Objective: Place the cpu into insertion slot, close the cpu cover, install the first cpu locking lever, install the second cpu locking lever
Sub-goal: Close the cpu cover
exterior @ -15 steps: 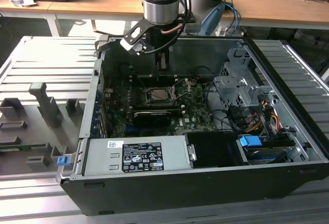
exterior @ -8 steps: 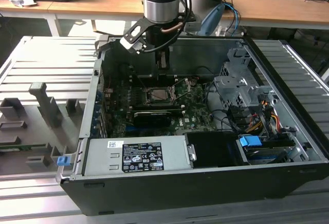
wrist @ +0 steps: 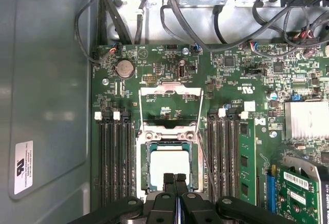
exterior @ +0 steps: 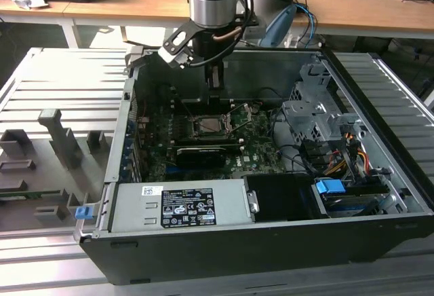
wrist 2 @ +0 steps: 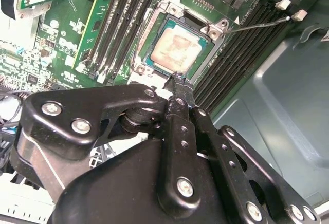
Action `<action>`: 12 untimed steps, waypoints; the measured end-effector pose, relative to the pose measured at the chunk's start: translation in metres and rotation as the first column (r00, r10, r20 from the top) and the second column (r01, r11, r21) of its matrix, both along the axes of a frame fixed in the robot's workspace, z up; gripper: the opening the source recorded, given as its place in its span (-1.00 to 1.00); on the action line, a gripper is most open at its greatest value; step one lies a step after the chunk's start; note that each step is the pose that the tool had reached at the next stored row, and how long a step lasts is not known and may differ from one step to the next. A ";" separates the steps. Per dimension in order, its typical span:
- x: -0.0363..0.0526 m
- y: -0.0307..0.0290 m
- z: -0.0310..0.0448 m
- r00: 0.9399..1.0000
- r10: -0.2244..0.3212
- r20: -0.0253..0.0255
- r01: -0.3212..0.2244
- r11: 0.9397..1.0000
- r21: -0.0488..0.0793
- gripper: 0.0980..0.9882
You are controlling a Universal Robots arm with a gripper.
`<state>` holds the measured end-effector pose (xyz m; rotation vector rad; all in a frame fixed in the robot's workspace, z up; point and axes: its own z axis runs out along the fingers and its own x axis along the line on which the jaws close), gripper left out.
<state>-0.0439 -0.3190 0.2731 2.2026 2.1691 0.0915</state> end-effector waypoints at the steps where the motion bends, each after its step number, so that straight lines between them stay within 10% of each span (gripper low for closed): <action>1: 0.0000 0.0000 0.0005 1.000 0.000 0.000 0.000 1.000 0.000 -0.98; 12: 0.0000 0.0002 0.0042 1.000 0.000 0.000 0.000 1.000 -0.003 -0.98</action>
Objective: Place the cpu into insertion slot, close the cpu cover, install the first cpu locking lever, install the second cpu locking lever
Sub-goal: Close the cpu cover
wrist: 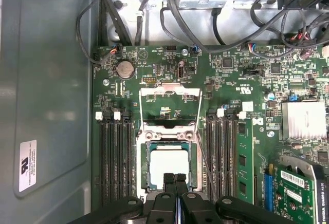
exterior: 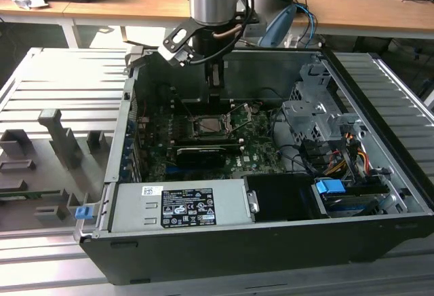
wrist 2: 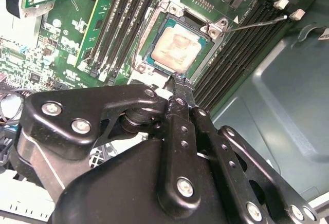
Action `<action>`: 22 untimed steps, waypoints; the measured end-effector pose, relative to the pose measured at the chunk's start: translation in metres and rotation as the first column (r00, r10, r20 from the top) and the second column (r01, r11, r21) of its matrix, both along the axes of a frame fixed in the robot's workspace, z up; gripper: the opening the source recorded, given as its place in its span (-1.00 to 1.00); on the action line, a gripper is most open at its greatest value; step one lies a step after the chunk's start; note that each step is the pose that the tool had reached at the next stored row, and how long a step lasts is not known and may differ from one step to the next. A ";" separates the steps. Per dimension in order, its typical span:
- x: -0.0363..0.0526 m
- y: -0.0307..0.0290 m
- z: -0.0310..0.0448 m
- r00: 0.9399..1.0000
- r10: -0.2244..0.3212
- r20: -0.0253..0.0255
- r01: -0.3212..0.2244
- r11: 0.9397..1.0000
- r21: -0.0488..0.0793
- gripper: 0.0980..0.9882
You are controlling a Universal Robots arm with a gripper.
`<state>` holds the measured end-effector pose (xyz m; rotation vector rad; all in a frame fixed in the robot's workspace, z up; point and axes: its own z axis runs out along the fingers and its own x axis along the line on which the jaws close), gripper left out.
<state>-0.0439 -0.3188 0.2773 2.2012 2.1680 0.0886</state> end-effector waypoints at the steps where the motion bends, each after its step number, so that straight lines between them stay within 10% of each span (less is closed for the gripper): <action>1: 0.0000 0.0000 0.0003 1.000 0.000 0.000 0.000 1.000 0.000 -0.98; 22: 0.0000 0.0002 0.0106 1.000 0.000 0.000 0.000 1.000 -0.003 -0.98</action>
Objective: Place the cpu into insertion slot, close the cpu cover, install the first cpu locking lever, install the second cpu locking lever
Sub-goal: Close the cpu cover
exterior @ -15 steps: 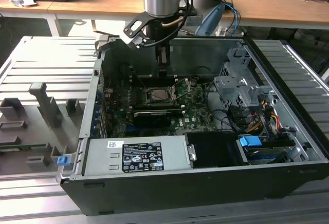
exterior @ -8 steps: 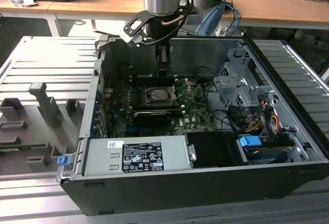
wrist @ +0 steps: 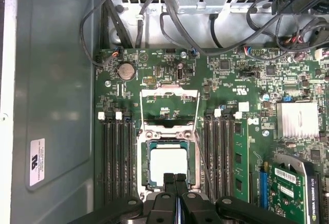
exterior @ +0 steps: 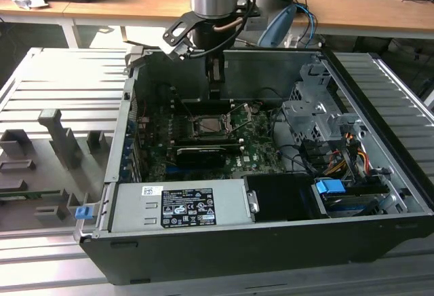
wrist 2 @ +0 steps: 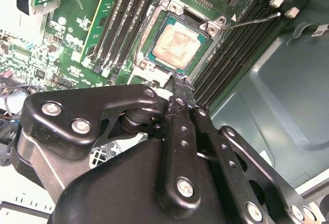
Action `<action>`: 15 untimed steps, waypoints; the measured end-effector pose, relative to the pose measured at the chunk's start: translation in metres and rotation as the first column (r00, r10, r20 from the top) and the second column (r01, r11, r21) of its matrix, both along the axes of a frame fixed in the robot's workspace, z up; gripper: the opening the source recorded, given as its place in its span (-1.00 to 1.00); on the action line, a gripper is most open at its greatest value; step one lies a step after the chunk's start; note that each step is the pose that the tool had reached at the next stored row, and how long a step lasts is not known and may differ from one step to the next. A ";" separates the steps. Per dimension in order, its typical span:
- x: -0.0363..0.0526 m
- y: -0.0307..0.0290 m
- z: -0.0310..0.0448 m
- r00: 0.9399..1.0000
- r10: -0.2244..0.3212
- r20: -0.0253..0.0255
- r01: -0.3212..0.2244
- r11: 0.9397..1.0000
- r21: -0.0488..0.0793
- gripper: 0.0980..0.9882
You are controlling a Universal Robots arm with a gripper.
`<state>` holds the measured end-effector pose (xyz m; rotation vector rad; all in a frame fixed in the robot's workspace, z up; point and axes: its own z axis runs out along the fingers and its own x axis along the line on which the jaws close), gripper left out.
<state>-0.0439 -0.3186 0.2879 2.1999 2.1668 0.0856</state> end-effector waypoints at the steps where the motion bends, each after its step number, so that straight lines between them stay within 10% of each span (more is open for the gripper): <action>1: 0.0000 0.0000 0.0007 1.000 0.000 0.000 0.000 1.000 0.000 -0.98; 15: 0.0000 0.0006 0.0112 1.000 0.000 0.000 0.000 1.000 -0.008 -0.98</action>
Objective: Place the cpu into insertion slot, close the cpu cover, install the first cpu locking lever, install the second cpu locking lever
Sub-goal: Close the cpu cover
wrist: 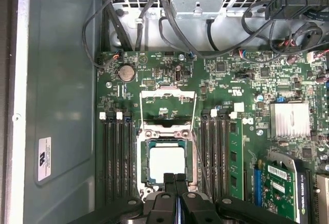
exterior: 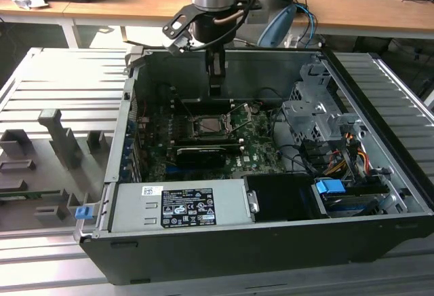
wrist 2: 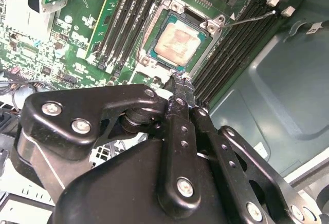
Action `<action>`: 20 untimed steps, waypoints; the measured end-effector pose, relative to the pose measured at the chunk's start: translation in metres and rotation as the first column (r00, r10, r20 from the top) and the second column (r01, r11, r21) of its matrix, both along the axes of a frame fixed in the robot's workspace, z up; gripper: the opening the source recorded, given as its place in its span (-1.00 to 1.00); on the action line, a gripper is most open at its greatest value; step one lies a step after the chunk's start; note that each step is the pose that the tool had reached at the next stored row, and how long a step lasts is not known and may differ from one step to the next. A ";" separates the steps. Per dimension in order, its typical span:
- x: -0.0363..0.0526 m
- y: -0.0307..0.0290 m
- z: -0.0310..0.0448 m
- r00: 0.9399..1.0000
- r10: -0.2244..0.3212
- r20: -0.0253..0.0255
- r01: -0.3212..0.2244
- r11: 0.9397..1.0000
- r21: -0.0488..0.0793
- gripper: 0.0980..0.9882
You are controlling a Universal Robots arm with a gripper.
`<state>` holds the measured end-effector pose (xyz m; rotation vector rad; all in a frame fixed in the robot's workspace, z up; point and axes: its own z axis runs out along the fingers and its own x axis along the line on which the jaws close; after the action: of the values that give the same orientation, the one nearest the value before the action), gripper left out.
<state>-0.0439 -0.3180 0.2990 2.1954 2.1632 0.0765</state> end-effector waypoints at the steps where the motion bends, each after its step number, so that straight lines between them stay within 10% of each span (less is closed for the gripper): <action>1: 0.0000 0.0001 0.0004 1.000 0.000 0.000 0.000 1.000 0.000 -0.98; 10: 0.0000 0.0001 0.0037 1.000 0.000 0.000 0.000 1.000 -0.003 -0.98; 20: 0.0302 0.0002 0.0039 1.000 0.000 -0.003 0.000 1.000 -0.003 -0.98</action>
<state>-0.0137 -0.3178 0.3029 2.1956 2.1637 0.0694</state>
